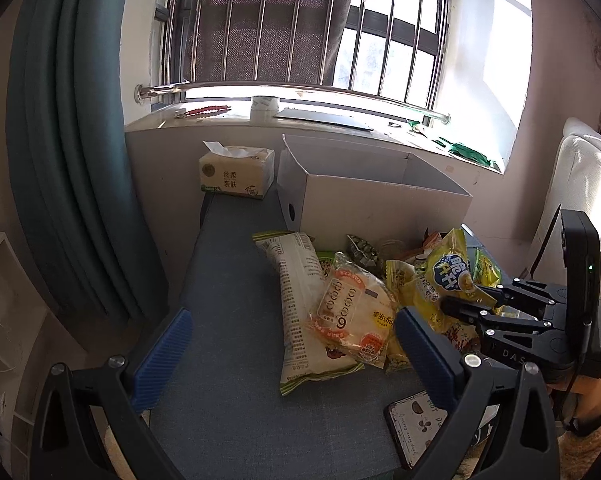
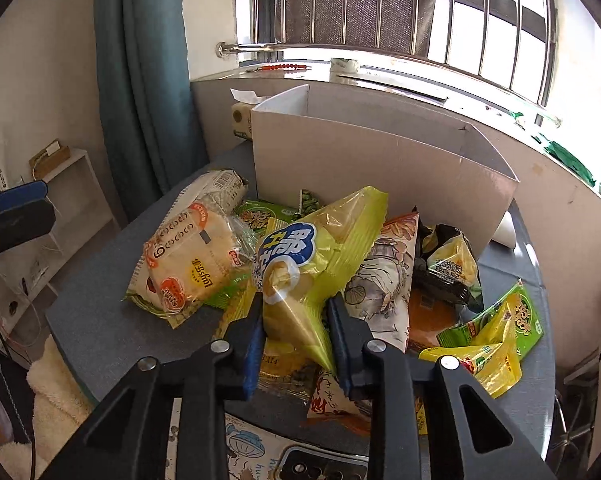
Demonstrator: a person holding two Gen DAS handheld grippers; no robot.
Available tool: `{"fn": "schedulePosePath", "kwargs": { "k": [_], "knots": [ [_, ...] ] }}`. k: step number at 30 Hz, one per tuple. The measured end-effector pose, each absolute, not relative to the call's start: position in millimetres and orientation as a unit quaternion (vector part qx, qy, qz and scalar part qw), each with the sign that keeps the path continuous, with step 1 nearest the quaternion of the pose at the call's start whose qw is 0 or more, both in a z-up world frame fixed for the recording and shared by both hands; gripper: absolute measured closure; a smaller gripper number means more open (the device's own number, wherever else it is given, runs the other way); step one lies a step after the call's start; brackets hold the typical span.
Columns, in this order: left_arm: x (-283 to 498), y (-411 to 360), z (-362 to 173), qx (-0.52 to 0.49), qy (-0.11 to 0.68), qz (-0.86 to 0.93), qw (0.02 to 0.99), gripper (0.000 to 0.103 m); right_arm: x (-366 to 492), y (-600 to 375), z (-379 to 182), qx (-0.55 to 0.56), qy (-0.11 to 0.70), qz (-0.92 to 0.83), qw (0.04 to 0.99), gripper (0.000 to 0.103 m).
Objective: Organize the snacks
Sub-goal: 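Grasp the yellow chips bag with blue logo using the right gripper, then grasp the round cracker pack with the left gripper while the right gripper lifts the yellow bag, then carry both packs into the white box and open both grippers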
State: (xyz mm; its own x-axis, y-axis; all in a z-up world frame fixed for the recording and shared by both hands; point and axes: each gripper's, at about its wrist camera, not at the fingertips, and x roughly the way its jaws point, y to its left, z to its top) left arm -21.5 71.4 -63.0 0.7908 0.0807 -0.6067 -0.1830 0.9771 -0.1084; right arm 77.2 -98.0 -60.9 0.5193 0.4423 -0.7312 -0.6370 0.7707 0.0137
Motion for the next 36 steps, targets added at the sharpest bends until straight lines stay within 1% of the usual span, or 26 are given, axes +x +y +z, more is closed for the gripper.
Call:
{"fn": "schedulePosePath", "kwargs": {
  "k": [7, 10, 13, 18, 21, 22, 23, 25, 30, 36],
  "knots": [
    [8, 40, -94, -0.025, 0.363, 0.045, 0.93, 0.0, 79, -145, -26, -0.036, 0.346, 0.314, 0.884, 0.072],
    [20, 19, -111, 0.001, 0.392, 0.018, 0.92, 0.0, 78, -163, -14, -0.025, 0.332, 0.296, 0.895, 0.072],
    [23, 2, -127, 0.045, 0.409, 0.031, 0.911, 0.0, 69, -182, -7, -0.009, 0.321, 0.286, 0.903, 0.072],
    [40, -13, -141, 0.042, 0.432, 0.067, 0.898, 0.0, 63, -202, -4, 0.018, 0.321, 0.278, 0.905, 0.072],
    [44, -21, -142, 0.024, 0.435, 0.057, 0.898, 0.001, 56, -203, -2, -0.001, 0.315, 0.276, 0.908, 0.072],
    [45, -24, -144, 0.028, 0.438, 0.058, 0.897, 0.008, 54, -202, -3, -0.007, 0.313, 0.275, 0.909, 0.072],
    [43, -29, -145, 0.041, 0.437, 0.07, 0.896, 0.026, 54, -203, -3, -0.006, 0.313, 0.277, 0.909, 0.072],
    [40, -29, -146, 0.044, 0.434, 0.075, 0.897, 0.027, 53, -204, -3, -0.002, 0.314, 0.28, 0.907, 0.072],
    [21, 0, -131, -0.039, 0.407, 0.043, 0.912, 0.027, 53, -205, -4, 0.005, 0.313, 0.286, 0.906, 0.072],
    [8, 29, -70, -0.085, 0.329, 0.025, 0.94, 0.027, 61, -203, 0, 0.01, 0.308, 0.288, 0.907, 0.072]
  ]
}}
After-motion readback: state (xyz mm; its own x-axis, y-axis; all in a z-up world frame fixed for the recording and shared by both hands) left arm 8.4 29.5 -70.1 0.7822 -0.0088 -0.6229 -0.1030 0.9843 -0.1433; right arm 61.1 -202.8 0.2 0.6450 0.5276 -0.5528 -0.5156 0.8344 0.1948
